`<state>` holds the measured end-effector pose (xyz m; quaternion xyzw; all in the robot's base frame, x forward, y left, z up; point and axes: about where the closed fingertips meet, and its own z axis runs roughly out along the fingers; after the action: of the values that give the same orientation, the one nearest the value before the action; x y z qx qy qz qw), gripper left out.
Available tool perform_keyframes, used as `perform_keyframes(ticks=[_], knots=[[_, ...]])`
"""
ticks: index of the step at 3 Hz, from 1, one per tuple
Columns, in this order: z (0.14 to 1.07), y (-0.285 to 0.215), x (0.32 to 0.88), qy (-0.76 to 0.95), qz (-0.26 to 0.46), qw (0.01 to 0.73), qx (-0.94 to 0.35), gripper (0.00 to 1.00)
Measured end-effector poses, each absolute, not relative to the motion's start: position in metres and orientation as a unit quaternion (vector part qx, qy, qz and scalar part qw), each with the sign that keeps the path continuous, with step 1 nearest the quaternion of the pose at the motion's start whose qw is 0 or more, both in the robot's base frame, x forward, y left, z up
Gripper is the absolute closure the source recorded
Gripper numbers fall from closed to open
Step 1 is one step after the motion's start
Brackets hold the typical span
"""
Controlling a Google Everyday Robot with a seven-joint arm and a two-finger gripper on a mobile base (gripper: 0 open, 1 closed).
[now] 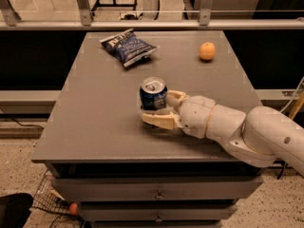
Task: Place pepsi can upright
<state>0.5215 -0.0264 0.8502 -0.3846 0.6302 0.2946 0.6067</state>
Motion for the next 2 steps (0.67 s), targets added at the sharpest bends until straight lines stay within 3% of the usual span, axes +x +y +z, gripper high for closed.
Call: perform_keyframes(ticks=[1, 2], knots=[[0.8509, -0.0239, 0.5210, 0.629, 0.296, 0.606, -0.386, 0.51], [0.8514, -0.0222, 0.5207, 0.628, 0.296, 0.606, -0.387, 0.29]])
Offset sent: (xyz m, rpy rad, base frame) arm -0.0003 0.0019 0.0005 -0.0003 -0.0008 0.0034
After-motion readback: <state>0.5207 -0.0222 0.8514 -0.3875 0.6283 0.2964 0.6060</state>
